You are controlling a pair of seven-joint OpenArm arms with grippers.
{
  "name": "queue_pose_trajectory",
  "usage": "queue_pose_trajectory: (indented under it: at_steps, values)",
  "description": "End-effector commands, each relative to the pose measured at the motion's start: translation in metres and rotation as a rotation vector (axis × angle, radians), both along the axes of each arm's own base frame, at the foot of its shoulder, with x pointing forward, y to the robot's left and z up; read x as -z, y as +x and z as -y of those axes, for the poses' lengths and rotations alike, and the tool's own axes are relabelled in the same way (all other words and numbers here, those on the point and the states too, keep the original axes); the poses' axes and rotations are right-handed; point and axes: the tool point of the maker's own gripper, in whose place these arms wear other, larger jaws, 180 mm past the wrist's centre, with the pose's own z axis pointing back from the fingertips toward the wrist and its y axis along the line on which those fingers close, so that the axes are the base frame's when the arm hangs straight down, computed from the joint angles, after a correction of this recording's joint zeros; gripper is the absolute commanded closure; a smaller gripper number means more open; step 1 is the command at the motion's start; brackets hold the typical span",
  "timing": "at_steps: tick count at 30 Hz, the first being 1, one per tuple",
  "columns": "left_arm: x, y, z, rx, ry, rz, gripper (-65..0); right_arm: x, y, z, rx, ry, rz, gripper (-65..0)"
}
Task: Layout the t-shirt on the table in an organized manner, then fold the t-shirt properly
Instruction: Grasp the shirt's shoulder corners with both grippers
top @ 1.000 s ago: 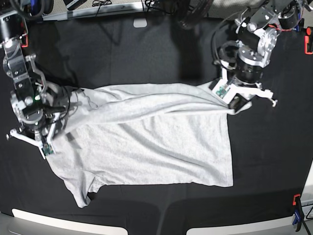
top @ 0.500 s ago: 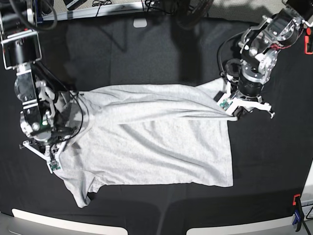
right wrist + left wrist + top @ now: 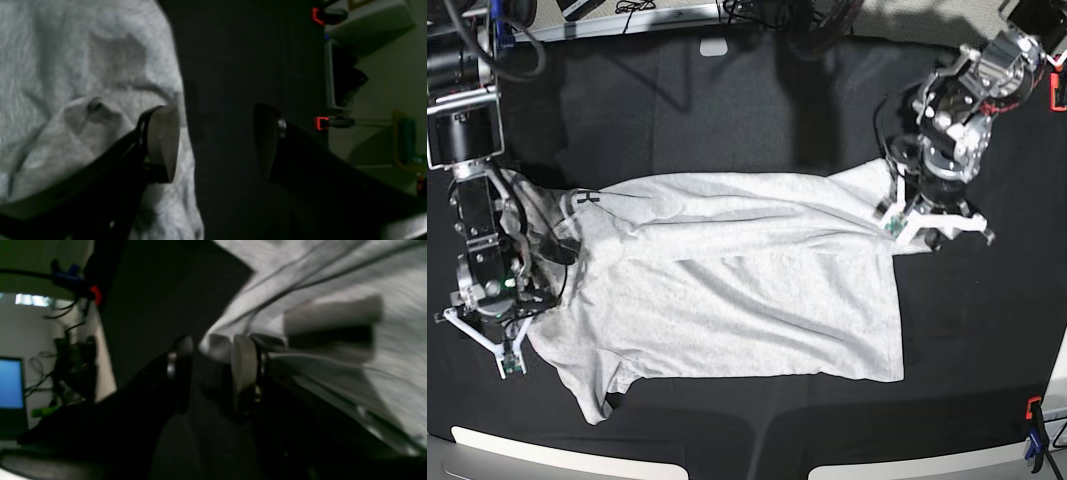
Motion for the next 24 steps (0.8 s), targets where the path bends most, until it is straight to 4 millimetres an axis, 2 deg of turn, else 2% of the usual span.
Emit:
queue_pose_trajectory:
  at_steps: [1, 5, 9, 11, 15, 19, 24]
  values:
    - [-0.017, 0.007, 0.003, 0.014, -0.004, 0.053, -18.8, -0.021, 0.010, 0.001, -0.037, -0.026, 0.041, -34.2]
    - [-0.028, -0.009, 0.026, 0.064, -0.066, 0.070, -18.7, -0.008, 0.001, -0.025, -0.174, -0.028, -0.004, -34.2]
    - [-0.035, -0.041, 0.053, 0.116, -0.148, 0.051, -18.7, 0.001, -0.021, -0.056, -0.271, -0.022, -0.010, -34.2]
    - [-0.029, -0.064, 0.068, 0.172, -0.172, -0.010, -18.7, 0.002, -0.035, -0.073, -0.318, -0.016, -0.004, -34.2]
    - [-0.001, -0.103, 0.089, 0.271, -0.235, -0.158, -18.7, 0.002, -0.062, -0.101, -0.387, -0.006, -0.004, -34.2]
    - [0.011, -0.098, 0.079, 0.259, -0.195, -0.163, -18.7, 0.011, -0.080, -0.110, -0.408, 0.004, -0.032, -34.2]
    - [0.005, -0.079, 0.068, 0.263, -0.102, -0.094, -18.7, 0.025, -0.097, -0.101, -0.409, -0.072, -0.080, -34.2]
